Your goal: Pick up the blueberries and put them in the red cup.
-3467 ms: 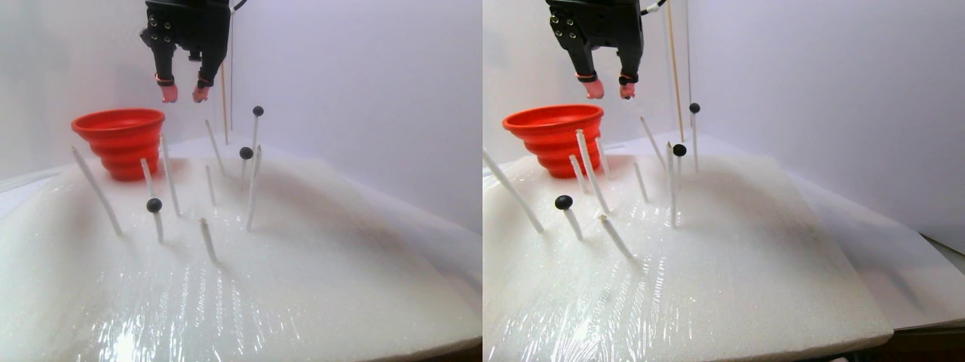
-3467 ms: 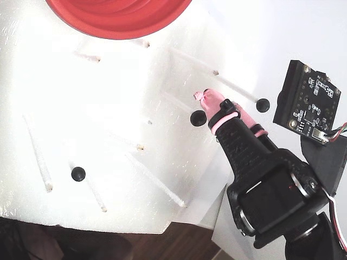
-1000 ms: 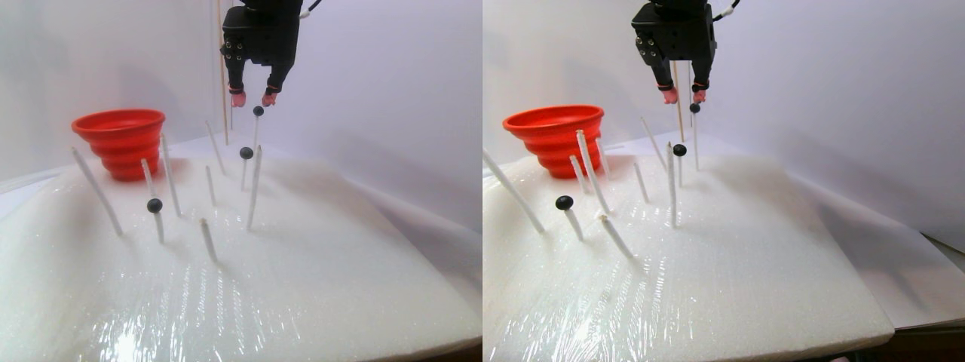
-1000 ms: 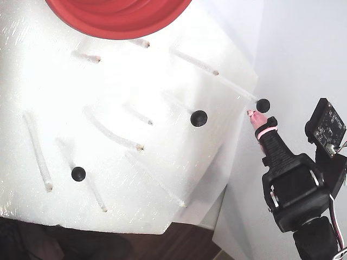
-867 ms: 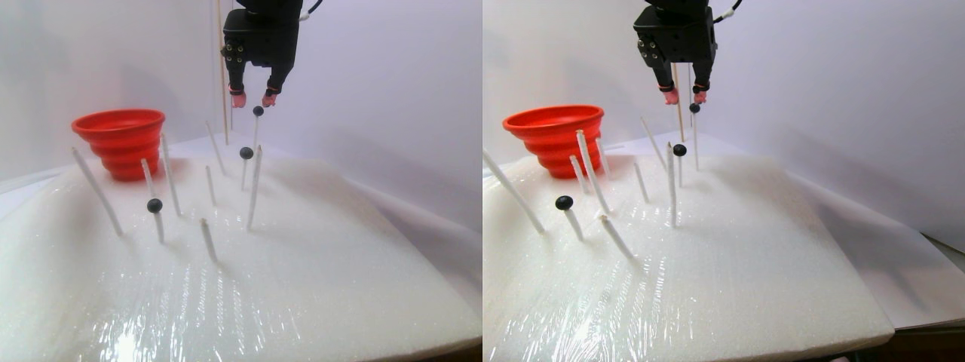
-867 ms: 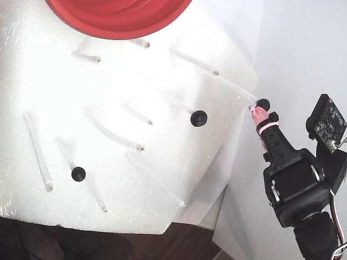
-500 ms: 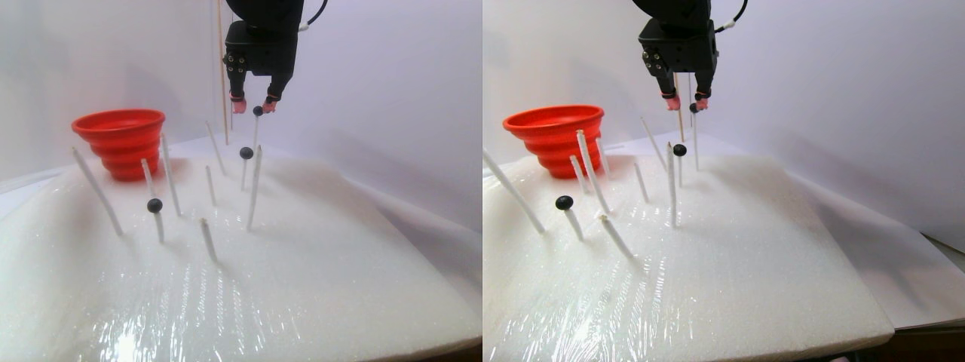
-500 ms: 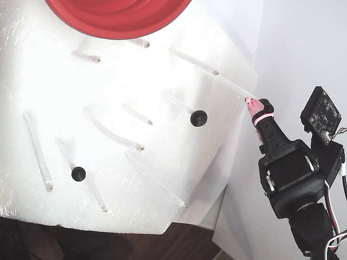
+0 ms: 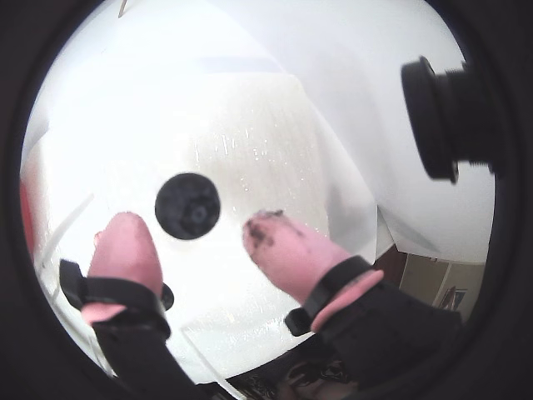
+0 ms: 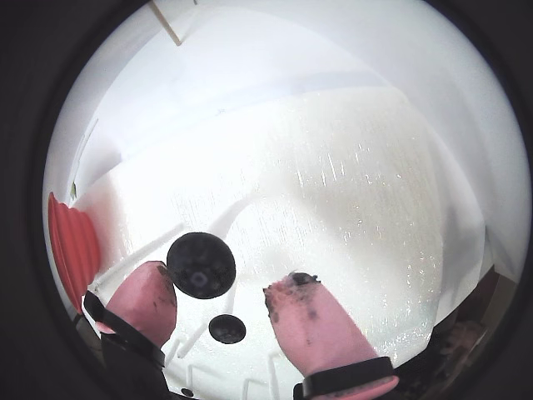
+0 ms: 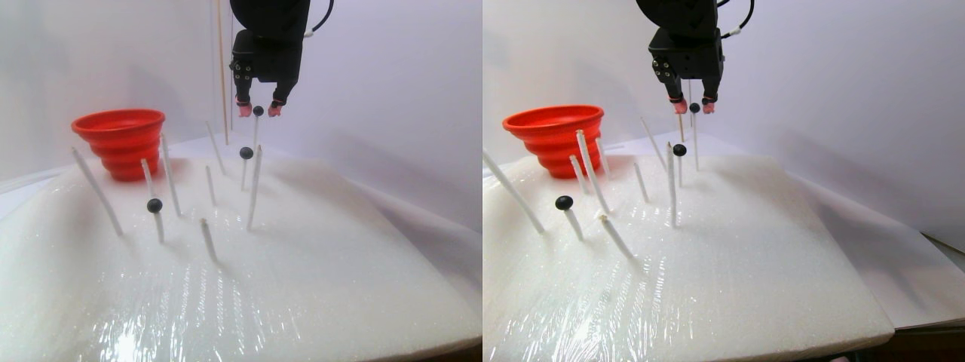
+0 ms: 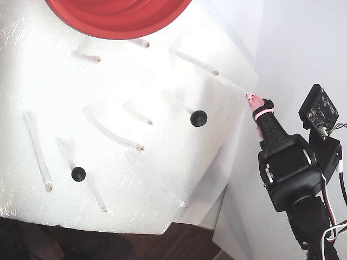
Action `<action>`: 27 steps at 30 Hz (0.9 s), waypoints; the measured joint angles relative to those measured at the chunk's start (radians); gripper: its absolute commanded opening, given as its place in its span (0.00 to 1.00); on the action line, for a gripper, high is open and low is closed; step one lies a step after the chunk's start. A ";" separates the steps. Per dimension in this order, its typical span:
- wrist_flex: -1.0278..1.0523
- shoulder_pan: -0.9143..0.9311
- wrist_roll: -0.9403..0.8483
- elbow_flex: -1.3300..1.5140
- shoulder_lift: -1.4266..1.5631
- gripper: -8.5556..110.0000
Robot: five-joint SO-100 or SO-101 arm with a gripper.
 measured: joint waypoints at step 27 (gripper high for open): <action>-0.094 -0.008 0.086 -0.025 -0.055 0.24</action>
